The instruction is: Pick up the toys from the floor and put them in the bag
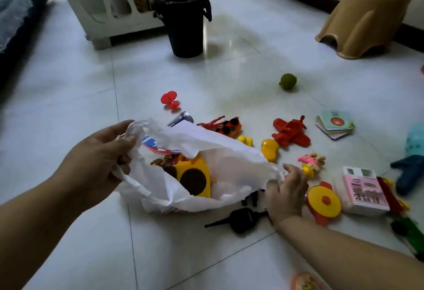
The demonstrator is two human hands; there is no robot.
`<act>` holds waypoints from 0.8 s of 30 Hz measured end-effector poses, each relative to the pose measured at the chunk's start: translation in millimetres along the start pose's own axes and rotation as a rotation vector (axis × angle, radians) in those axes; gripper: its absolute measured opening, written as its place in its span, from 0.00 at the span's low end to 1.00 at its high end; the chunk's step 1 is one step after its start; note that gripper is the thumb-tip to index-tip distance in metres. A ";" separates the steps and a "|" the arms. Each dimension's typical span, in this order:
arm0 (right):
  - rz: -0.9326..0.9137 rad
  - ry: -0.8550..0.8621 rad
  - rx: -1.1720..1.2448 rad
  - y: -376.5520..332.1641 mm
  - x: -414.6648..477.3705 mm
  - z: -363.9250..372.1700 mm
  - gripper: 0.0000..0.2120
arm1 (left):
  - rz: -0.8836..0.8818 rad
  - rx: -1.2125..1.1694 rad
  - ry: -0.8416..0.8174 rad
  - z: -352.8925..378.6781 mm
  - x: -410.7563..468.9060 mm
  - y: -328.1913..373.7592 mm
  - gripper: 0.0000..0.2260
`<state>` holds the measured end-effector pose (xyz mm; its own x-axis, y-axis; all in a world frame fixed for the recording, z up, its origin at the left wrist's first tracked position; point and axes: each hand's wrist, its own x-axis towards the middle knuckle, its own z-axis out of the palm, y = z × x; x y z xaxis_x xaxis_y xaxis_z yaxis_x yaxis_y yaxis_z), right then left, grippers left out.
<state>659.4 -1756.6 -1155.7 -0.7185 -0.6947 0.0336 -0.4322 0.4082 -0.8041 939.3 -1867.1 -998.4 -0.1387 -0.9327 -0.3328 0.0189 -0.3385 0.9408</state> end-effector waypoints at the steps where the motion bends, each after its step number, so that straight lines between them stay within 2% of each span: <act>1: 0.036 -0.052 0.021 -6.6 10.7 -4.2 0.26 | 0.007 0.011 0.014 -1.3 -0.7 0.3 0.15; 3: 0.050 -0.189 0.077 -24.0 34.7 -17.0 0.10 | 0.033 0.078 0.031 -2.5 -3.1 -0.5 0.16; 4: 0.046 -0.236 0.095 -34.7 46.3 -24.6 0.08 | 0.052 0.134 0.029 -2.0 -5.0 -1.2 0.16; 6: 0.009 -0.289 0.139 -59.8 64.0 -37.7 0.10 | 0.090 0.291 0.018 -1.6 -7.0 -2.0 0.14; 10: -0.079 -0.427 0.355 -127.2 76.3 -46.4 0.11 | 0.065 0.644 -0.023 4.2 -7.3 1.6 0.20; 12: -0.123 -0.489 0.479 -157.6 78.4 -40.9 0.09 | 0.022 0.790 -0.030 13.8 -9.9 4.7 0.22; 15: -0.209 -0.561 0.578 -193.0 78.9 -28.0 0.06 | 0.057 0.971 0.000 18.4 -8.8 5.8 0.27; 17: -0.228 -0.612 0.536 -202.8 77.1 -21.1 0.12 | 0.097 1.025 0.033 12.5 -5.0 6.0 0.32; 19: -0.234 -0.626 0.387 -199.8 72.7 -17.6 0.18 | 0.082 0.983 0.044 5.8 -1.7 6.9 0.37; 21: -0.249 -0.612 0.257 -189.5 68.7 -18.7 0.20 | 0.074 0.934 0.035 2.1 0.8 6.1 0.40; 24: -0.263 -0.587 0.185 -178.4 66.7 -29.4 0.18 | 0.073 0.913 0.036 -1.3 8.4 6.7 0.40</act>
<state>672.5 -1858.4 -992.5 -0.1635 -0.9856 -0.0437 -0.4142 0.1088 -0.9037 939.5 -1877.4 -995.0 -0.1369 -0.9563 -0.2583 -0.7656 -0.0634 0.6402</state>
